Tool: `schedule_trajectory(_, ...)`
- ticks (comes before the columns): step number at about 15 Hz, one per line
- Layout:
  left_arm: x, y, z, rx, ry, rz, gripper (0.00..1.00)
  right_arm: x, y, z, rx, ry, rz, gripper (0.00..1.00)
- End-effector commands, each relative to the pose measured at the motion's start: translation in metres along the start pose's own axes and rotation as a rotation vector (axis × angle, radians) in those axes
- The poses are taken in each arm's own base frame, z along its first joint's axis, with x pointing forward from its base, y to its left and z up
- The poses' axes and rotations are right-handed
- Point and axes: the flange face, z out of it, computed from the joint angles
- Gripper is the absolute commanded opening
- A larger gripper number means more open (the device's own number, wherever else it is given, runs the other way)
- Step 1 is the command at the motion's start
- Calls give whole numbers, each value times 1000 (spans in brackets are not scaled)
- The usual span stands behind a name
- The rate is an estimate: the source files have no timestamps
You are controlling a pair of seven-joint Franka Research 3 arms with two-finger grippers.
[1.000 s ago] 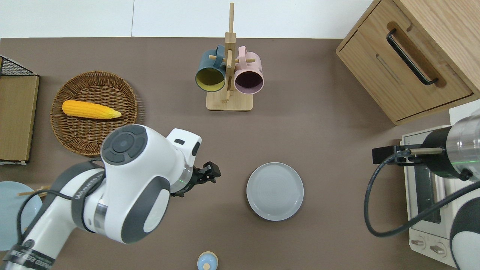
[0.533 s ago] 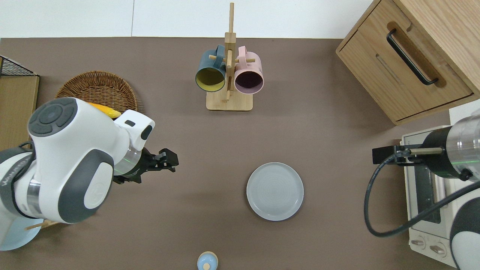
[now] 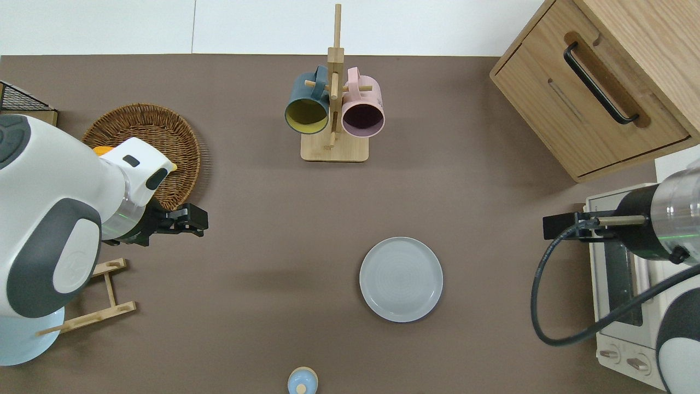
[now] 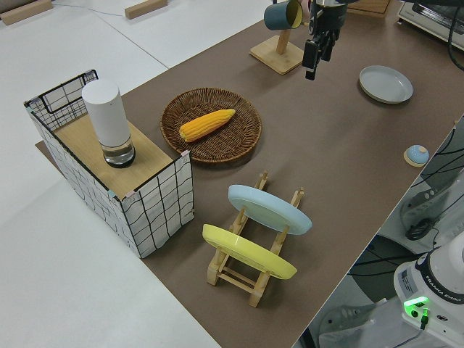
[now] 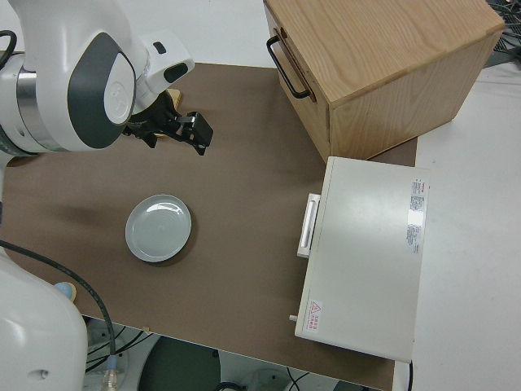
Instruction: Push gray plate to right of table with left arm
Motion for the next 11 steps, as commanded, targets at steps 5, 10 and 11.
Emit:
schedule_trajectory(5,2,-12,-77,21,101,21,991,-8,1,0,9,-4,21,996)
schedule_trajectory(10,1,-15,-88,13,107,67,991,-8,1,0,9,-4,22,996)
schedule_trajectory(11,1,-15,-90,16,111,69,991,-8,1,0,9,-4,22,996)
